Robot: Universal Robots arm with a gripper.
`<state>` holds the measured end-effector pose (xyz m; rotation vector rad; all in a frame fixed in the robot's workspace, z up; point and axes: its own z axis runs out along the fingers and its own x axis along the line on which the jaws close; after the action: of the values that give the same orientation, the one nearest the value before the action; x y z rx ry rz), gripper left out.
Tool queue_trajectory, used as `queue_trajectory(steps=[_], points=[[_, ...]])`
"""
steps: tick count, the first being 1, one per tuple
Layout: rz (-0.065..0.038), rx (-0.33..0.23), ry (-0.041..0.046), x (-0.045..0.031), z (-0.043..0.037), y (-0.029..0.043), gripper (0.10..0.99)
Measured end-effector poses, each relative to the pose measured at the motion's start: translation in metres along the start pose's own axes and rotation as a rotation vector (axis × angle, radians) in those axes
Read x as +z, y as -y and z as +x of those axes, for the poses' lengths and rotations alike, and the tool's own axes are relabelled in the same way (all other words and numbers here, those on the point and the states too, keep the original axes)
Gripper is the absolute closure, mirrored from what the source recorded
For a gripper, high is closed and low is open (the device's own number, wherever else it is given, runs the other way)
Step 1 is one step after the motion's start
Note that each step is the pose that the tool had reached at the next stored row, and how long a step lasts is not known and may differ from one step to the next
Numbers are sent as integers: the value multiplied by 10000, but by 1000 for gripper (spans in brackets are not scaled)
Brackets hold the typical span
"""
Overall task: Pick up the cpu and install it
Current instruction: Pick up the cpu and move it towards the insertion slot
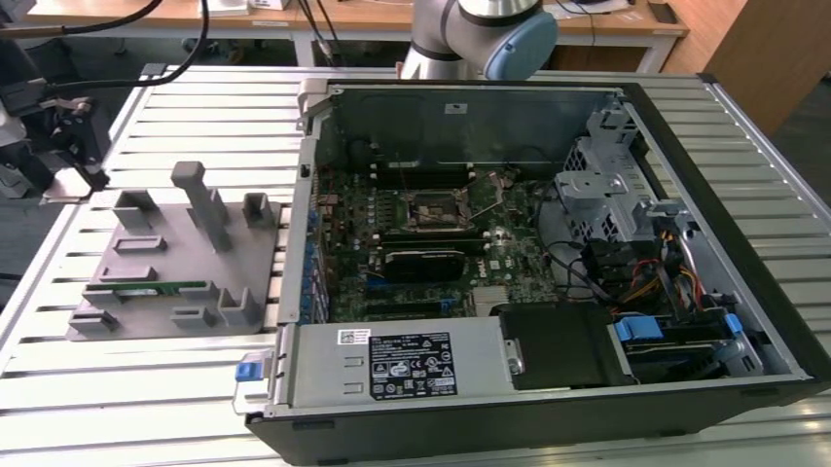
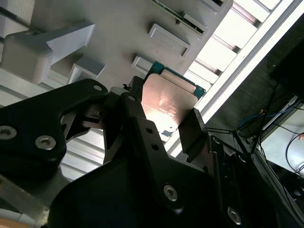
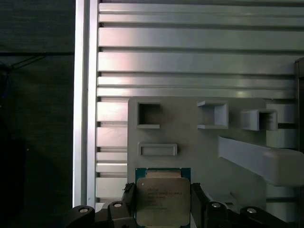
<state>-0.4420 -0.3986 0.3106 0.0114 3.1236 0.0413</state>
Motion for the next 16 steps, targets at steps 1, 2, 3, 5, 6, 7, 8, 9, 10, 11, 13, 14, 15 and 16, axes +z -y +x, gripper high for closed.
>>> queue_trajectory(steps=[1, 2, 3, 5, 6, 7, 8, 9, 10, 11, 13, 14, 15, 16], points=[[0, 0, 1, -13, 0, -1, 545], [0, 0, 1, -28, -1, -1, 545], [0, 0, 1, -44, -1, -2, 545], [-1, 0, 2, -75, -1, -4, 545], [-1, 0, 1, -91, -1, -5, 545], [-1, 0, 1, -105, -2, -6, 545], [0, 0, 1, -118, -2, -7, 545], [0, 0, 1, -131, -2, -8, 545], [-1, 0, 1, -142, -2, -10, 545], [-1, 0, 1, -152, -3, -11, 545], [-1, 0, 1, -170, -3, -12, 545], [0, 0, 1, -180, -3, -13, 545], [-1, 0, 1, -189, -3, -13, 545], [-1, 0, 1, -198, -3, -13, 545]])
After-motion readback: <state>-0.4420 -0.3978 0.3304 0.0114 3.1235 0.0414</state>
